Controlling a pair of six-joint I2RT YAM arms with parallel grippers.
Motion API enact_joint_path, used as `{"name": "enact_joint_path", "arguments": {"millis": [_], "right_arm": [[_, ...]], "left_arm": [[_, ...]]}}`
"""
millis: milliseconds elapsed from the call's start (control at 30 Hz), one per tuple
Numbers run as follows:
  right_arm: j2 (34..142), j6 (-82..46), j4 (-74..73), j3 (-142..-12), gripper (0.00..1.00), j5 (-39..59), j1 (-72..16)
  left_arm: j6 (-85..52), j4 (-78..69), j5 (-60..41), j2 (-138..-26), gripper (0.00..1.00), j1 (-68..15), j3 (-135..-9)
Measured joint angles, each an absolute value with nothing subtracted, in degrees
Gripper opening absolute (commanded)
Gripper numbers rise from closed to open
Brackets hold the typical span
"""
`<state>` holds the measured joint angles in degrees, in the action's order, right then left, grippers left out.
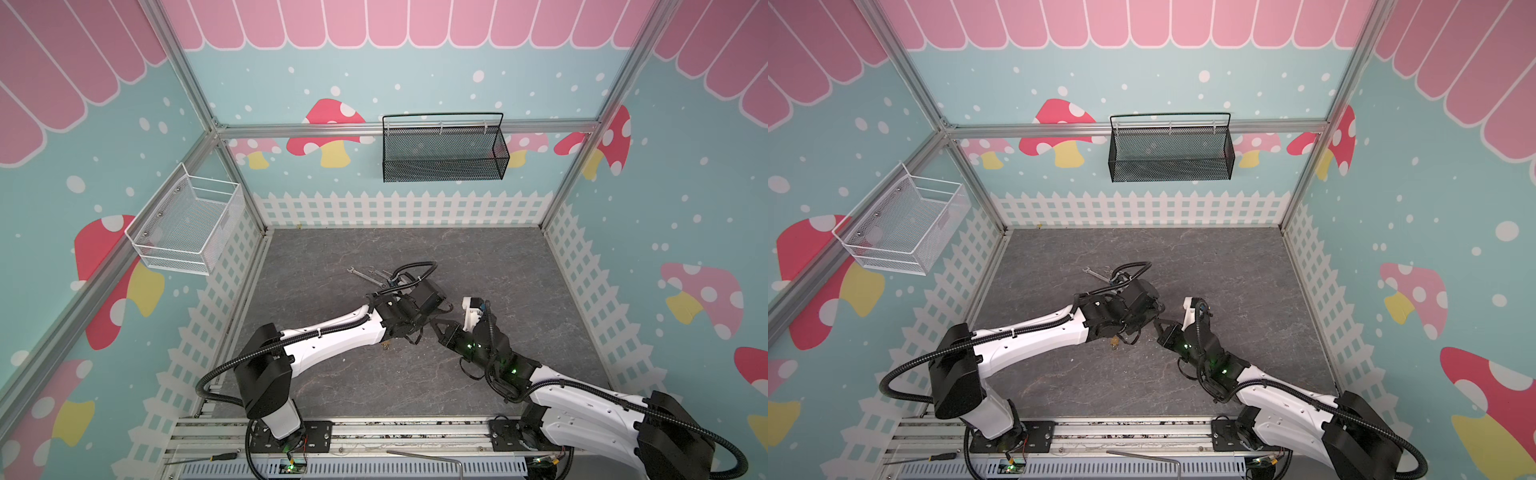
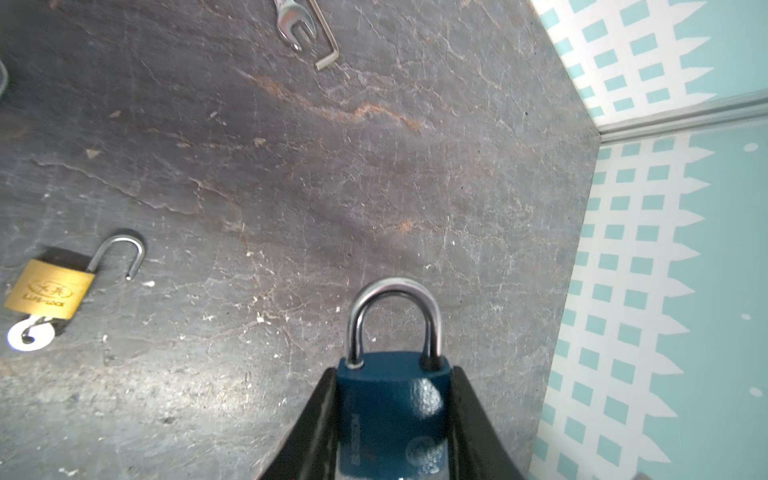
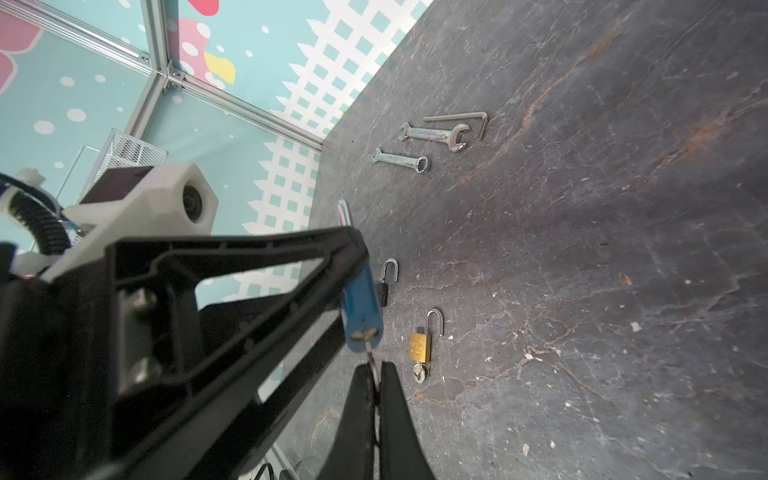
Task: Unlock with the key
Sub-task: 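Insert and turn the key in the blue padlock while the left gripper holds it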
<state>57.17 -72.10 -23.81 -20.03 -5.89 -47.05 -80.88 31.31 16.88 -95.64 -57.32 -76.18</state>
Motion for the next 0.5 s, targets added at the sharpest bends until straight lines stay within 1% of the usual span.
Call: {"name": "enact_joint_path", "arguments": {"millis": [267, 500], "right_arm": [[57.25, -70.19, -24.05, -20.03, 0.00, -5.96, -47.07], [58.30, -69.73, -26.00, -20.34, 0.00, -4.16, -47.16]], "left_arm": [[-81.23, 31.29, 17.87, -95.48, 0.00, -57.89, -76.09], [-82.28, 30.52, 18.52, -93.12, 0.00, -57.89, -74.04]]}}
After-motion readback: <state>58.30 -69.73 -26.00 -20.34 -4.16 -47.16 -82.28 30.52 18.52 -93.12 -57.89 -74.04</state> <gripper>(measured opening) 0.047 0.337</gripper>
